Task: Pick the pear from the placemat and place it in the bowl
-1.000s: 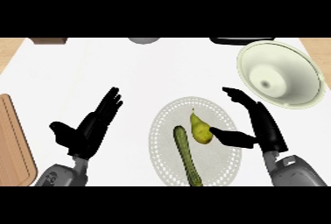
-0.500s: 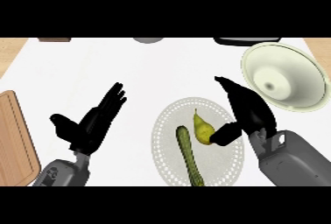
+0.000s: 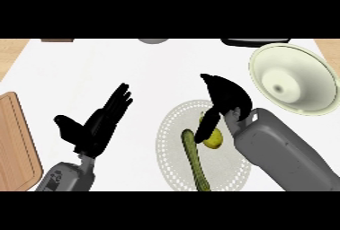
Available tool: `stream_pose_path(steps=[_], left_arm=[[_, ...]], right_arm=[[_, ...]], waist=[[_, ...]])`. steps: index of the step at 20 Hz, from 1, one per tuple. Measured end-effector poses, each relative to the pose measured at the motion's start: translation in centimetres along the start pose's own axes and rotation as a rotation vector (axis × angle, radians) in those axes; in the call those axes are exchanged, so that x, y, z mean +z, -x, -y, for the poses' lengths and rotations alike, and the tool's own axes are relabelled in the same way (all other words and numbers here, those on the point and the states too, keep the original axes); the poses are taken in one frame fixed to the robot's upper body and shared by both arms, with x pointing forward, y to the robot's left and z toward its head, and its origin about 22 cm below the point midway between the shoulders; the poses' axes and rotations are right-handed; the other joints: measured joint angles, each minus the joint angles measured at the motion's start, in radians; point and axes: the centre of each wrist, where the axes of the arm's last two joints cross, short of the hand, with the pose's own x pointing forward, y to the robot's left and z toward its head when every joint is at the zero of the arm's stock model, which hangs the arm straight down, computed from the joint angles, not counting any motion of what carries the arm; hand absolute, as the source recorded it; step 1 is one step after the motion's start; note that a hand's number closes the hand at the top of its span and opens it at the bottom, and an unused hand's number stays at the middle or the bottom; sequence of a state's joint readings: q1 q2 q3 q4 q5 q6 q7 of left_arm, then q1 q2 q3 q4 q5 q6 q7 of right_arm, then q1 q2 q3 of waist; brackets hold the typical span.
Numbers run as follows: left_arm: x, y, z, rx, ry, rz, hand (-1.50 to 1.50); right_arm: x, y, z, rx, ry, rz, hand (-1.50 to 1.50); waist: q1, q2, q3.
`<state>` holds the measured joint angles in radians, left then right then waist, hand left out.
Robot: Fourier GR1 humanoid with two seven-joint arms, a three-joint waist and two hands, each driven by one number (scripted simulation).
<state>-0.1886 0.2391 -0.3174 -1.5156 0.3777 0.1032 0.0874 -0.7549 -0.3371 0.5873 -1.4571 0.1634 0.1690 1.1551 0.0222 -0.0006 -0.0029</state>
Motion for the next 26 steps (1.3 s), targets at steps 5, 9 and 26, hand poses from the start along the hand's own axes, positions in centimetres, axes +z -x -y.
stream_pose_path(steps=[5, 9, 26], left_arm=[[0.4, 0.0, -0.3, -0.003, -0.004, -0.002, 0.0], [0.8, 0.1, -0.4, 0.0, -0.008, -0.001, 0.0], [0.6, 0.3, -0.7, 0.0, -0.017, 0.0, 0.0]], right_arm=[[-2.0, -0.3, -0.6, 0.022, -0.065, -0.084, -1.5], [-3.1, -0.7, -1.1, 0.04, -0.106, -0.135, -1.5], [-5.5, 0.2, -4.7, 0.126, -0.21, -0.201, -1.5]], waist=[[-0.006, -0.001, 0.001], [-0.008, -0.001, 0.001], [-0.021, -0.002, 0.002]])
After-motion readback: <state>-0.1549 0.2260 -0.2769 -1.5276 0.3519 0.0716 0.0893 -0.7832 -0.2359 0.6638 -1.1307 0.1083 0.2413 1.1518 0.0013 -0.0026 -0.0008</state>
